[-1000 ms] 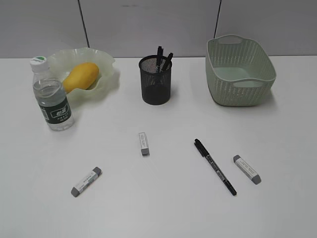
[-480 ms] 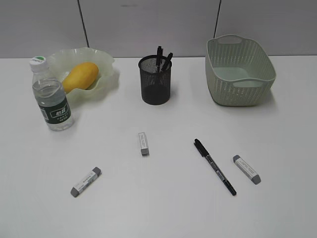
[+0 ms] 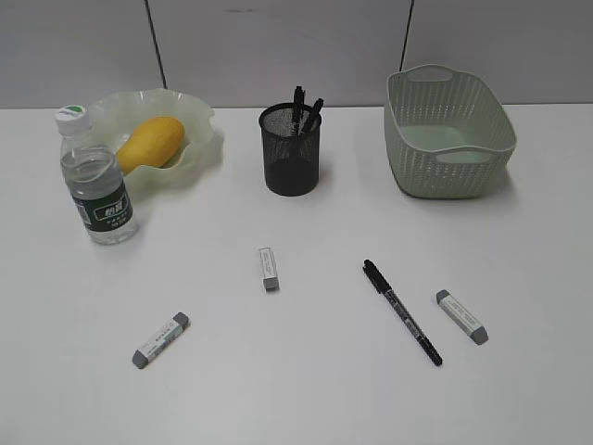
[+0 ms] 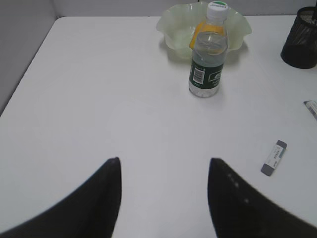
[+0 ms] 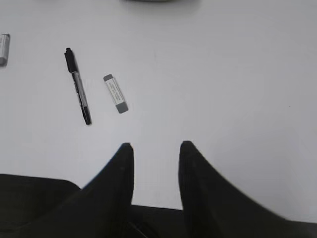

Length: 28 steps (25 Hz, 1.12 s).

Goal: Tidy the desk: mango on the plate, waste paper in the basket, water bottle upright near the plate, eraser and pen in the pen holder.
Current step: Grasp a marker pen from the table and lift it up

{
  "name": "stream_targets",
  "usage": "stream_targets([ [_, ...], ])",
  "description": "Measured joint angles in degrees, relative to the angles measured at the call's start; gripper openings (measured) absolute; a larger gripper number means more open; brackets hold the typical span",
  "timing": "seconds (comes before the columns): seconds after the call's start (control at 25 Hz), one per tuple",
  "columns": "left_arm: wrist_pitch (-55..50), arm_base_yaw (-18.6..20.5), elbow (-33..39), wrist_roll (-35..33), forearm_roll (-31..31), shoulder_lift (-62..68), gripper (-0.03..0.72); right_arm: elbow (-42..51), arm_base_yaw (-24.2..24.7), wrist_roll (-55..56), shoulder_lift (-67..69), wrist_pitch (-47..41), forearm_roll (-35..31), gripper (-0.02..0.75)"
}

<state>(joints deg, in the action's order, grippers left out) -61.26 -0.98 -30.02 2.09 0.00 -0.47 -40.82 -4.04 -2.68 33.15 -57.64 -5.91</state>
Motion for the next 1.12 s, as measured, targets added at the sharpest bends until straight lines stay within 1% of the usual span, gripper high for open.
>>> stream_targets([
  [0.04, 0.00, 0.00, 0.00, 0.00, 0.00, 0.00, 0.426, -1.16, 0.00, 0.48, 1.77, -0.38, -0.68, 0.327],
  [0.2, 0.04, 0.00, 0.00, 0.00, 0.00, 0.00, 0.424, -7.04, -0.45, 1.39, 10.75, -1.85, -1.82, 0.568],
  [0.28, 0.04, 0.00, 0.00, 0.00, 0.64, 0.00, 0.424, -9.77, -1.75, 1.41, 15.90, -1.94, -1.95, 0.616],
  [0.44, 0.04, 0.00, 0.00, 0.00, 0.64, 0.00, 0.424, -14.40, -8.24, 2.68, 25.24, -2.06, -1.78, 0.635],
  [0.56, 0.04, 0.00, 0.00, 0.00, 0.00, 0.00, 0.424, -17.36, -13.99, 6.91, 34.89, -2.13, -1.12, 0.635],
  [0.68, 0.04, 0.00, 0.00, 0.00, 0.32, 0.00, 0.418, -20.45, -18.29, 10.04, 43.36, -2.13, -0.05, 0.633],
  [0.84, 0.04, 0.00, 0.00, 0.00, 0.50, 0.00, 0.417, -24.28, -22.88, 12.42, 53.00, -1.80, 3.41, 0.625],
  [1.12, 0.04, 0.00, 0.00, 0.00, 0.54, 0.00, 0.417, -27.53, -27.30, 13.02, 65.82, 2.61, 4.83, 0.593],
])
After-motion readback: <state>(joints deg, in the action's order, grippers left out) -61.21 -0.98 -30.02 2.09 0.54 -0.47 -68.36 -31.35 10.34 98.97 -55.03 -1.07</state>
